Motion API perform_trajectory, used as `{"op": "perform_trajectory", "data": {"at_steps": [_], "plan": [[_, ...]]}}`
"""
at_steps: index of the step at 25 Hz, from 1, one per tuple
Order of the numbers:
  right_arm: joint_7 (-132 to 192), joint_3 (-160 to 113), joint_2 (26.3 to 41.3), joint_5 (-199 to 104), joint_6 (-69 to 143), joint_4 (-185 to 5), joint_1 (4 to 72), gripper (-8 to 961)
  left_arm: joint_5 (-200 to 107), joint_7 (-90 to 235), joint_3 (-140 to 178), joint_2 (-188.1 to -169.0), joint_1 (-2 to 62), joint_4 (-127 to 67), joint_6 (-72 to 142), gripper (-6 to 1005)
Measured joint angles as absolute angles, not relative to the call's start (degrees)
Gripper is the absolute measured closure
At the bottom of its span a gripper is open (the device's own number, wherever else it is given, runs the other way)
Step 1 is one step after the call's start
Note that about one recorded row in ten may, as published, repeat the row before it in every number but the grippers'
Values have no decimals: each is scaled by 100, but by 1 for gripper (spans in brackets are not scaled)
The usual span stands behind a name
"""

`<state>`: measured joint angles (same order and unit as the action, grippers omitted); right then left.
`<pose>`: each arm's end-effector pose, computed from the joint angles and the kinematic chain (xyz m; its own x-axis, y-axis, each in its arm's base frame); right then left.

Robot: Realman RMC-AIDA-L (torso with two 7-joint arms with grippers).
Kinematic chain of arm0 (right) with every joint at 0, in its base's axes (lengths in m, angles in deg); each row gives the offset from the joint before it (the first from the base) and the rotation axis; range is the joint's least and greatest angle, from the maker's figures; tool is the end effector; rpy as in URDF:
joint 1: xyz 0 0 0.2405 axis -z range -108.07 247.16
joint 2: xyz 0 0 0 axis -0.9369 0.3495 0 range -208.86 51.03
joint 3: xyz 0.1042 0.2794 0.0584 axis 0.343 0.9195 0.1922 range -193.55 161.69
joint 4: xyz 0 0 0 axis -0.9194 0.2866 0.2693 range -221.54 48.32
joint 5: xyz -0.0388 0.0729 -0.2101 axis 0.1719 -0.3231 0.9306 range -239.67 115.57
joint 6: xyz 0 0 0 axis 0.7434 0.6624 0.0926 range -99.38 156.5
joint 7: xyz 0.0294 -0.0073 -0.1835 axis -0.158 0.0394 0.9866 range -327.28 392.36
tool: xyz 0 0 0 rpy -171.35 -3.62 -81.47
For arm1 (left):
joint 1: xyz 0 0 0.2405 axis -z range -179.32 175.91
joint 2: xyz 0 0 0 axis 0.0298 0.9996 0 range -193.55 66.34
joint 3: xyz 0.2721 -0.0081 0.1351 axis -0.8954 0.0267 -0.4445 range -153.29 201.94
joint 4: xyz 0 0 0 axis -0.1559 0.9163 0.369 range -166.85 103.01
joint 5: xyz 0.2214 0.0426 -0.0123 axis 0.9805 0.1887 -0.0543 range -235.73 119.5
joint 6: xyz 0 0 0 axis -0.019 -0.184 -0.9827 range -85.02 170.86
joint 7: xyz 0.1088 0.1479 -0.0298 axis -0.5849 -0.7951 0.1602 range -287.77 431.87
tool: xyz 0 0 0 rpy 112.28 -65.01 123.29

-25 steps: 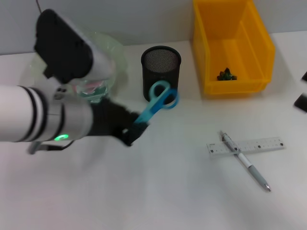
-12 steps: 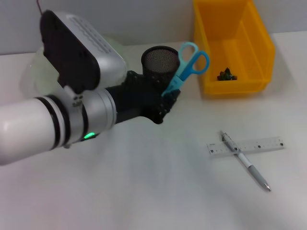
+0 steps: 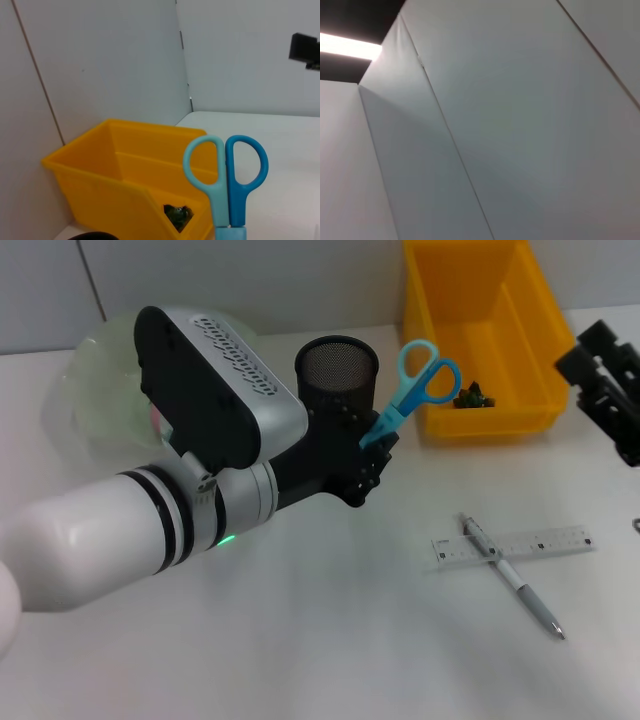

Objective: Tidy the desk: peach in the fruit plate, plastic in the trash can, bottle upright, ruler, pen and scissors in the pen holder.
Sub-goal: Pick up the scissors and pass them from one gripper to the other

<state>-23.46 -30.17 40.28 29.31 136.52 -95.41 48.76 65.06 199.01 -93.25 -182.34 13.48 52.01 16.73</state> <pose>0.3113 0.3072 -0.0089 0.2003 0.0392 -0.9790 -0.6810 -0.7128 -0.1679 -0.1377 0.3588 -0.1570 0.9468 0.0859 0.3101 0.2429 -0.8229 -0.5136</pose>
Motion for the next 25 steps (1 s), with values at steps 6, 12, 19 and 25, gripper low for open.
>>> {"op": "perform_trajectory", "data": {"at_steps": [6, 12, 19, 25], "plan": [[-2210, -3069, 4036, 3067, 13172, -9228, 4674, 151, 6500, 19909, -9369, -18242, 1400, 5131, 1799, 728], [-2066, -3241, 4046, 3087, 12817, -8916, 4465, 158, 6490, 19925, -9460, -18244, 1444, 5078, 1862, 720], [-2110, -3245, 4052, 3105, 12521, -8706, 4332, 167, 6434, 19910, -9538, -18243, 1437, 5071, 1901, 711], [-2252, -3250, 4045, 3124, 12343, -8665, 4277, 174, 6363, 19873, -9540, -18243, 1436, 5079, 1902, 704]]}}
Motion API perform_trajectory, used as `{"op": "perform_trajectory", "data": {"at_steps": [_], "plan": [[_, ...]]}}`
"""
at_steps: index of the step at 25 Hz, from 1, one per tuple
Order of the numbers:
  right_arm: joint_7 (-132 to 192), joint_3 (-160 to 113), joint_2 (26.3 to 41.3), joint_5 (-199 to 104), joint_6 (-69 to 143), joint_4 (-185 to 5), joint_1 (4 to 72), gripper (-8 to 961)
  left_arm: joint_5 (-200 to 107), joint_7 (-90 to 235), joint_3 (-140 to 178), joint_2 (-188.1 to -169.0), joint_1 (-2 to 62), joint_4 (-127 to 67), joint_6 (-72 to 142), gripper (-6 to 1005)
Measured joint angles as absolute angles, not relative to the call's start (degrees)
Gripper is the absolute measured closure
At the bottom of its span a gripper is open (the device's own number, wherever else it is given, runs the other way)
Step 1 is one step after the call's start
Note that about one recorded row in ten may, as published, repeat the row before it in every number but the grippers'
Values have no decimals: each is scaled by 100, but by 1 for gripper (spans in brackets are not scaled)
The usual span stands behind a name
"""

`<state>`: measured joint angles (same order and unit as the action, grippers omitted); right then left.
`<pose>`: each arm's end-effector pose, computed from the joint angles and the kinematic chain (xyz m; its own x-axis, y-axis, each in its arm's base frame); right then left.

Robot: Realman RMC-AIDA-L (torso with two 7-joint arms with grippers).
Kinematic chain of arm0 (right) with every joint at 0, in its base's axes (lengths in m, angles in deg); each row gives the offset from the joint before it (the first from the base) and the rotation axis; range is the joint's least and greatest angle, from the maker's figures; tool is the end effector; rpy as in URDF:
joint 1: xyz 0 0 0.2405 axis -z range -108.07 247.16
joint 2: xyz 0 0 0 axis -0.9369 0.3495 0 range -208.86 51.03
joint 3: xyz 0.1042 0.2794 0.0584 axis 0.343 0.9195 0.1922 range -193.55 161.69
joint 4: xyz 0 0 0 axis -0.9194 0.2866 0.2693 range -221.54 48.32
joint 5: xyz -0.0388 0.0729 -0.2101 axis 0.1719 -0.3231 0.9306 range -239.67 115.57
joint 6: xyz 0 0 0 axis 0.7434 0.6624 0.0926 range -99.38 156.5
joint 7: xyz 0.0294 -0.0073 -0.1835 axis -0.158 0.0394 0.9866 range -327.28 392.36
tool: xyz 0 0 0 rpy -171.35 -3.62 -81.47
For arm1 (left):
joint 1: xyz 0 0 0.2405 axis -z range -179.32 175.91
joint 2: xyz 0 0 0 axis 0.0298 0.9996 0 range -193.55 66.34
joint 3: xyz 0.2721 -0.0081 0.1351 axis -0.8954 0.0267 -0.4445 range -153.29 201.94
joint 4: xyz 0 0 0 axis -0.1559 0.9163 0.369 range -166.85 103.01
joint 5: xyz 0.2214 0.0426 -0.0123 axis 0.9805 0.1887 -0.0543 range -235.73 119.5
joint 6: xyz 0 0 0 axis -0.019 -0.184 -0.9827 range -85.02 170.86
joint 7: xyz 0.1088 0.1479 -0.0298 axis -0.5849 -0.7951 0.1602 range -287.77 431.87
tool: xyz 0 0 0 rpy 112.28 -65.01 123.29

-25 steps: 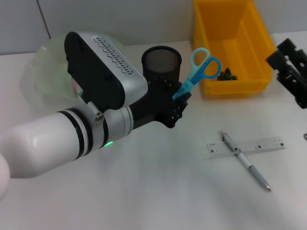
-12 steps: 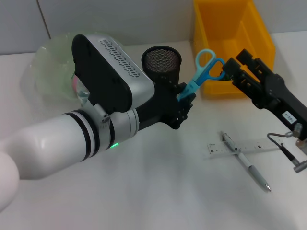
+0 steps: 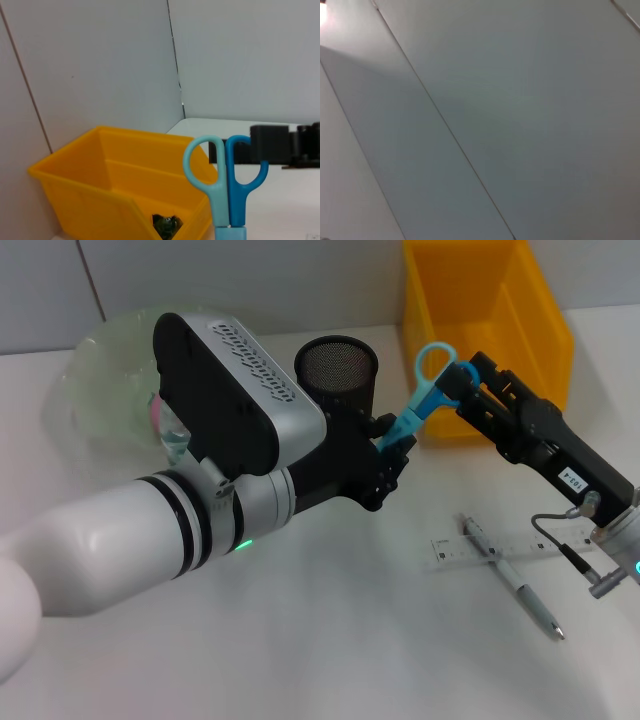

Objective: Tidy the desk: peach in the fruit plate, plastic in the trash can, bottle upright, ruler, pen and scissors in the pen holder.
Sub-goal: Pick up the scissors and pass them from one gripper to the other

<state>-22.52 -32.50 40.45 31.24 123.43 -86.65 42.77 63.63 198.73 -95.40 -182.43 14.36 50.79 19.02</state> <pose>0.2937 0.3435 -0.0662 0.2047 -0.1573 -0.9661 -0.7437 -0.6667 -0.0490 -0.1320 0.3553 -0.1663 0.9430 0.0785 0.3234 0.2412 -0.8306 -0.5018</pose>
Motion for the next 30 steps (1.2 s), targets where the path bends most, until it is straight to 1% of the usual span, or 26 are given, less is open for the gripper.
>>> {"op": "perform_trajectory", "data": {"at_steps": [8, 11, 17, 27, 30], "plan": [[-2408, -3490, 4027, 3137, 12254, -8718, 4199, 184, 6340, 19861, -9537, -18243, 1481, 5079, 1903, 694], [-2402, -3531, 4028, 3138, 12245, -8720, 4171, 391, 6341, 19861, -9537, -18243, 1511, 5044, 1902, 690], [-2408, -3534, 4032, 3138, 12233, -8751, 4170, 605, 6344, 19861, -9537, -18244, 1510, 5043, 1887, 683], [-2407, -3525, 4035, 3121, 12175, -8749, 4168, 683, 6344, 19861, -9591, -18243, 1502, 5044, 1867, 670], [-2407, -3526, 4035, 3126, 12147, -8749, 4157, 688, 6344, 19860, -9600, -18244, 1496, 5063, 1869, 666]]}}
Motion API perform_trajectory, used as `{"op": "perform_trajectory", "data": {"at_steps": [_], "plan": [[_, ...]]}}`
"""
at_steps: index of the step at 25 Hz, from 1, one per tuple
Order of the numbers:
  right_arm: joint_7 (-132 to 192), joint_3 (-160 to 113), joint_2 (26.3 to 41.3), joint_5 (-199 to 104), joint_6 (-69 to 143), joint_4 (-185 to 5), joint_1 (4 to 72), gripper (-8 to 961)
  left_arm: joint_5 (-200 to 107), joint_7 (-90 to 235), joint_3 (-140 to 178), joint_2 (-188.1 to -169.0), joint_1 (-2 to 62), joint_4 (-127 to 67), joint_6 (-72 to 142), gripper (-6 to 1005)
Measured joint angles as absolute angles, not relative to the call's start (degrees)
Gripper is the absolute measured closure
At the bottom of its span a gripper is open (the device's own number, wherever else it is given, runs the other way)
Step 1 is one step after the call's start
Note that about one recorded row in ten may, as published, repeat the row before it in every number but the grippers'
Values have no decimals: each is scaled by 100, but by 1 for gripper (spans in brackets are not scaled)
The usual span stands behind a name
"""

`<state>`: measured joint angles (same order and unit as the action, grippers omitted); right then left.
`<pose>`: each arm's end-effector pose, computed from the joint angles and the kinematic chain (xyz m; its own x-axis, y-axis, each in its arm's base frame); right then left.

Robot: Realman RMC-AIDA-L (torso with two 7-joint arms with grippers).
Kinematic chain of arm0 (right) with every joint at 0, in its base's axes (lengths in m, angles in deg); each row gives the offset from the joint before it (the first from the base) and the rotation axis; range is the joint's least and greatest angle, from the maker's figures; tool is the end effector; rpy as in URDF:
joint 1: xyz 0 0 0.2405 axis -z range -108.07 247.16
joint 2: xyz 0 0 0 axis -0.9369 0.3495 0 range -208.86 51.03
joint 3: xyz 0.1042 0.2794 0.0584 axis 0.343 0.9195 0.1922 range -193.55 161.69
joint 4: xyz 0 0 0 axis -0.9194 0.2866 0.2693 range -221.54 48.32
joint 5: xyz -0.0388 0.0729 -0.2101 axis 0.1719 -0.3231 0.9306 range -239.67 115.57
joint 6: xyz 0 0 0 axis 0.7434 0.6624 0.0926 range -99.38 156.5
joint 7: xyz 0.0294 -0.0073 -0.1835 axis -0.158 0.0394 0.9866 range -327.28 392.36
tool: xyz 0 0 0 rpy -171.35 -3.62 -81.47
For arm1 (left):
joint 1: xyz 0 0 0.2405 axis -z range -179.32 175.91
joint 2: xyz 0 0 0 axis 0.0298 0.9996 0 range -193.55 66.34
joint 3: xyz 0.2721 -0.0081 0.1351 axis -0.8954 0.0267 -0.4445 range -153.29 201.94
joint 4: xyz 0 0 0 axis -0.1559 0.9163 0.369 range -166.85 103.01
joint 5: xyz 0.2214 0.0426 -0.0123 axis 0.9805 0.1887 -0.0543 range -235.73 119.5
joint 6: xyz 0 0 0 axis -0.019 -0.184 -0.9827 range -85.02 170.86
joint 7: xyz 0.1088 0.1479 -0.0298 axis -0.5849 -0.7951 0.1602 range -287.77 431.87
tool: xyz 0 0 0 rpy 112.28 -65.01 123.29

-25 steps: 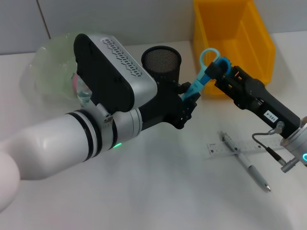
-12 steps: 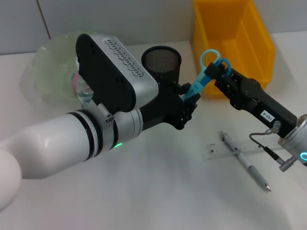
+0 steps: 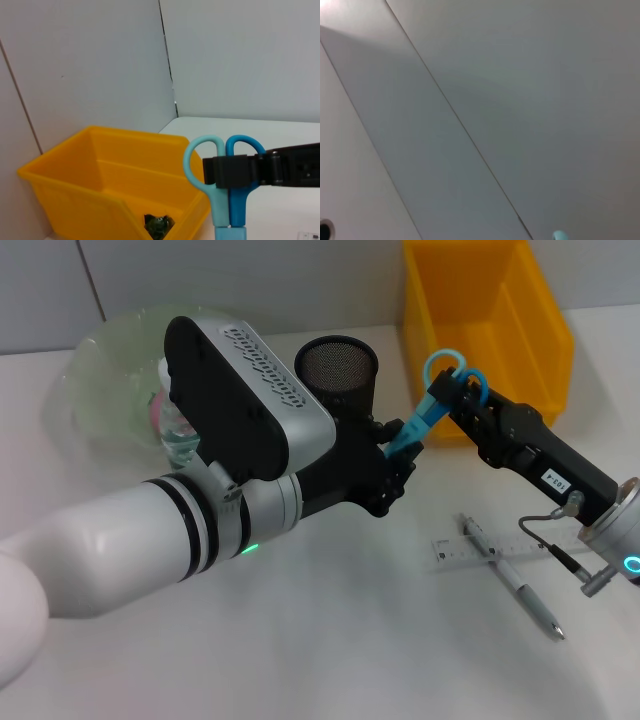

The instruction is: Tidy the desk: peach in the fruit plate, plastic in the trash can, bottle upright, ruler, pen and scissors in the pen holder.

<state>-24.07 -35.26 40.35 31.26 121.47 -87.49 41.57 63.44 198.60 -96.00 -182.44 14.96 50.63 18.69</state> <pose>0.2904 0.3496 -0.0735 0.2368 -0.2057 -0.9495 -0.7336 -0.6787 -0.0359 -0.1287 0.3529 -0.1702 0.9457 0.0708 0.3173 0.2275 -0.8414 -0.4902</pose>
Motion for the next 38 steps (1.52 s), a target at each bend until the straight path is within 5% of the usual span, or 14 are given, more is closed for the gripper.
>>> {"op": "perform_trajectory", "data": {"at_steps": [16, 29, 38], "plan": [[-2358, -3492, 4032, 3101, 12019, -8898, 4240, 864, 6264, 19887, -9674, -18237, 1501, 5075, 1859, 646], [-2307, -3311, 4027, 2911, 12161, -9865, 4245, 866, 1951, 15504, -8118, -18219, 1202, 4473, -933, 222], [-1364, -3370, 4027, 2908, 11872, -9940, 3620, 867, 711, 12971, -7251, -18230, 1575, 1651, -2990, 215]]}}
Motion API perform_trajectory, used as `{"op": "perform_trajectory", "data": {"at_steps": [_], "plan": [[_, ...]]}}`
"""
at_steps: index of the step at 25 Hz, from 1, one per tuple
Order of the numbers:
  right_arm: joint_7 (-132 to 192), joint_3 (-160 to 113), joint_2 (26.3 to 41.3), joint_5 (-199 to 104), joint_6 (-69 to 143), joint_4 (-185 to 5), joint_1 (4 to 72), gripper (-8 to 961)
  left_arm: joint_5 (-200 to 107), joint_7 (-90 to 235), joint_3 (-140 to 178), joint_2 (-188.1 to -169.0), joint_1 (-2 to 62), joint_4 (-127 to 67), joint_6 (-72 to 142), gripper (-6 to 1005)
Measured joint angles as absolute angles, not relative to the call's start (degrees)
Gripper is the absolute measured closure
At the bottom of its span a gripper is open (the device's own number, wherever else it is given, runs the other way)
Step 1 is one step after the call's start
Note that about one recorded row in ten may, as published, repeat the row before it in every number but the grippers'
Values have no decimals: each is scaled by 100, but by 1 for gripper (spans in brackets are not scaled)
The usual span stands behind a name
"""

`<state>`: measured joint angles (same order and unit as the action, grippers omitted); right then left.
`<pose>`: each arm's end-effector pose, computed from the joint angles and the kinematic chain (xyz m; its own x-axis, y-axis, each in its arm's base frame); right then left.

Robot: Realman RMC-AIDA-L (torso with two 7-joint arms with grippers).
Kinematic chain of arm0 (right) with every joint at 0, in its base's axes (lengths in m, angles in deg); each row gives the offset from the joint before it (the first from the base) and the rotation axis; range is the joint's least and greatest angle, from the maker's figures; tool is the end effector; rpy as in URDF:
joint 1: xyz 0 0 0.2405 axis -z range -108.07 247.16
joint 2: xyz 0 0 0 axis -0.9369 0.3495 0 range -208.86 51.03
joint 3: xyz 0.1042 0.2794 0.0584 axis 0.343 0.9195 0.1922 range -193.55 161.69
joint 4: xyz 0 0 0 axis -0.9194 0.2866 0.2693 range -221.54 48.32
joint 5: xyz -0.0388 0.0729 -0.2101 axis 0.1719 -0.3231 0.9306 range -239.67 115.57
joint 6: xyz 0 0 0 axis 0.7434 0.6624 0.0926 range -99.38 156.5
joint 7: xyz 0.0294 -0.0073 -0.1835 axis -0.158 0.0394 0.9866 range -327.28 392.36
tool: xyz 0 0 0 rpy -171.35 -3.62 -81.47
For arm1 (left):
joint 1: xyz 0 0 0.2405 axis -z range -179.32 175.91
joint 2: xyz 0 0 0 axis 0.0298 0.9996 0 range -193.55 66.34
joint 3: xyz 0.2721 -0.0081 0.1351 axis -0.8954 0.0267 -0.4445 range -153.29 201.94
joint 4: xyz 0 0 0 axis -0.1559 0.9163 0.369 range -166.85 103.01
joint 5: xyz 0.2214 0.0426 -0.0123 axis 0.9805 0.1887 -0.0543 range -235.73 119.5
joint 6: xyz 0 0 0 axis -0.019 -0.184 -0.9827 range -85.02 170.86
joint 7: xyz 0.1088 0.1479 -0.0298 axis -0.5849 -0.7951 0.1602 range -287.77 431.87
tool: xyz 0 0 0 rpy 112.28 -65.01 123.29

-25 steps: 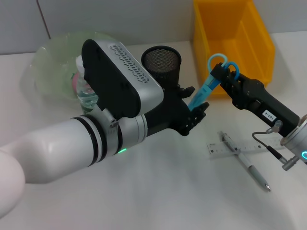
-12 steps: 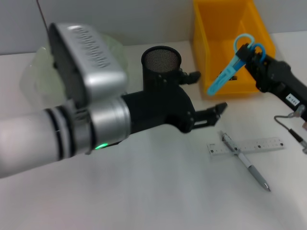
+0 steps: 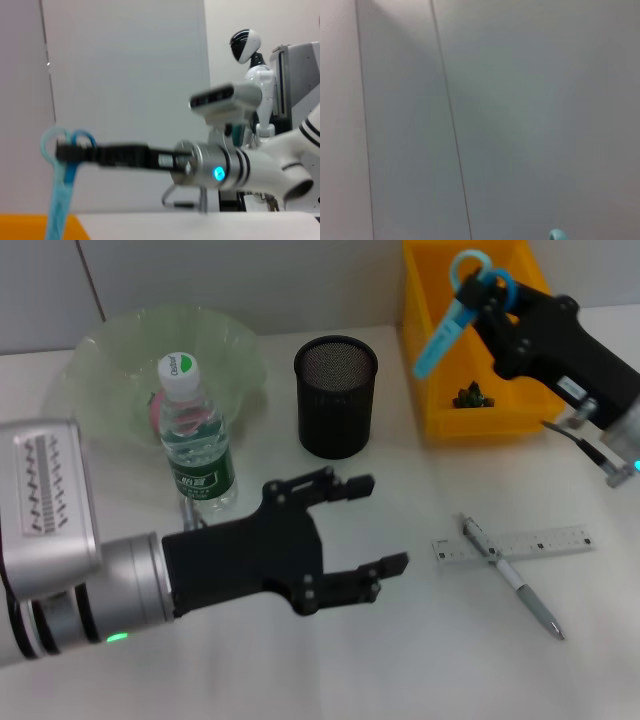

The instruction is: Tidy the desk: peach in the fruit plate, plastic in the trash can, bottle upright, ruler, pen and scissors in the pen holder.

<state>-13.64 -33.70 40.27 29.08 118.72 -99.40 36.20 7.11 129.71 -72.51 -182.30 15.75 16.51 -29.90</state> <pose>0.2721 0.4079 -0.0262 0.4957 0.1112 -0.8613 -0.5750 -0.7012 -0.4215 -0.2045 0.3143 -0.1357 0.7773 -0.0406 0.6279 0.0966 -0.9784 -0.1828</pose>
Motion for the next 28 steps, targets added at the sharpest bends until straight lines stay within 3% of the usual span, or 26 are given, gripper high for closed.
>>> {"op": "perform_trajectory", "data": {"at_steps": [9, 28], "plan": [[87, -3377, 4056, 2912, 10703, -9328, 2640, 867, 501, 12760, -7207, -18242, 1845, 714, -3153, 214], [393, -3535, 4062, 2968, 9235, -8986, 2149, 867, 352, 12938, -7195, -18231, 2150, 330, -3165, 214]]}}
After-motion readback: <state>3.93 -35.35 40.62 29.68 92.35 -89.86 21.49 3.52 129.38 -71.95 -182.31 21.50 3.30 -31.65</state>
